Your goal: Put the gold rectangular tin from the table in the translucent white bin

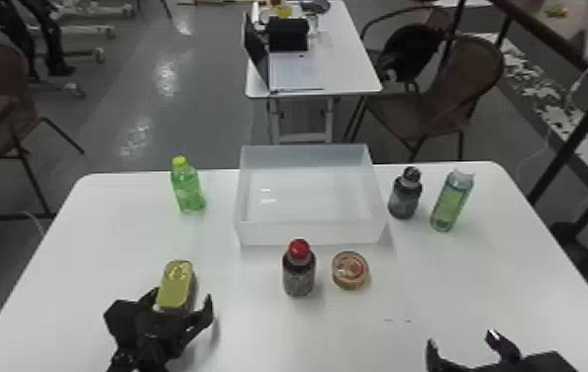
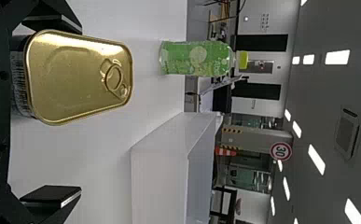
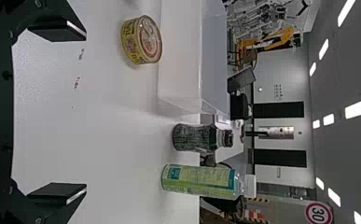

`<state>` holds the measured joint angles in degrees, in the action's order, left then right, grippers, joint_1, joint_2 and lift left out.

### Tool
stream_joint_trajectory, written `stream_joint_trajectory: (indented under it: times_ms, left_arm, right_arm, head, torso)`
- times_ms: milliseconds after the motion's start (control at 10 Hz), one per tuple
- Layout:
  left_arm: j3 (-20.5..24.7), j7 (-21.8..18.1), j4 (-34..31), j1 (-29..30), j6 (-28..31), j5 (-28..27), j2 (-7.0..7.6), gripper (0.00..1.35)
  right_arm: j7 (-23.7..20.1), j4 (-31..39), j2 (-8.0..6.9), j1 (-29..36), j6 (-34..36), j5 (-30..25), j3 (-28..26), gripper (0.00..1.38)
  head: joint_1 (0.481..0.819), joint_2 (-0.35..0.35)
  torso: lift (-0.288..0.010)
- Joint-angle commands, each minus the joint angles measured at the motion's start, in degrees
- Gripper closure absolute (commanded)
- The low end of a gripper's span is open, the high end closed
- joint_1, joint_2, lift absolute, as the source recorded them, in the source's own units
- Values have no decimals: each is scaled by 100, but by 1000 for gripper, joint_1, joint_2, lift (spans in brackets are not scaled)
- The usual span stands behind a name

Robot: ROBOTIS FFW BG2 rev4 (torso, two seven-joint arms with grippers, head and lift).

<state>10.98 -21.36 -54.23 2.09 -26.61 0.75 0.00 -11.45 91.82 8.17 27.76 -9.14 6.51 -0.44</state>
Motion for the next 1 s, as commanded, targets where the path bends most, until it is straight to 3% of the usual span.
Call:
stream_joint_trajectory:
  times_ms: [0,200,300,400,800,900]
  left_arm:
    - [36,44,193,-218,-55,-207,-15,105]
    - [45,193,299,-288,16,-330,-15,177]
    - [80,202,475,-350,-28,-330,9,435]
    - [80,334,536,-341,-2,-374,53,855]
    - [238,351,439,-341,-239,-778,88,831]
    - [168,351,-18,-183,-195,-796,44,831]
  right_arm:
    - [-15,-24,-9,-16,0,17,0,150]
    - [-50,-59,-35,-25,0,52,0,150]
    - [-68,-86,-61,-25,-9,78,-9,150]
    - [-94,-103,-70,-34,-18,87,-9,150]
    - [-182,-138,-88,-34,-26,96,-9,150]
    - [-191,-138,-97,-43,-26,96,-9,150]
  head:
    - [695,20]
    - [695,19]
    - [695,22]
    - [695,26]
    - [695,51]
    - [695,53]
  torso:
    - [-31]
    - [-31]
    - [-31]
    - [-31]
    - [-31]
    - [-31]
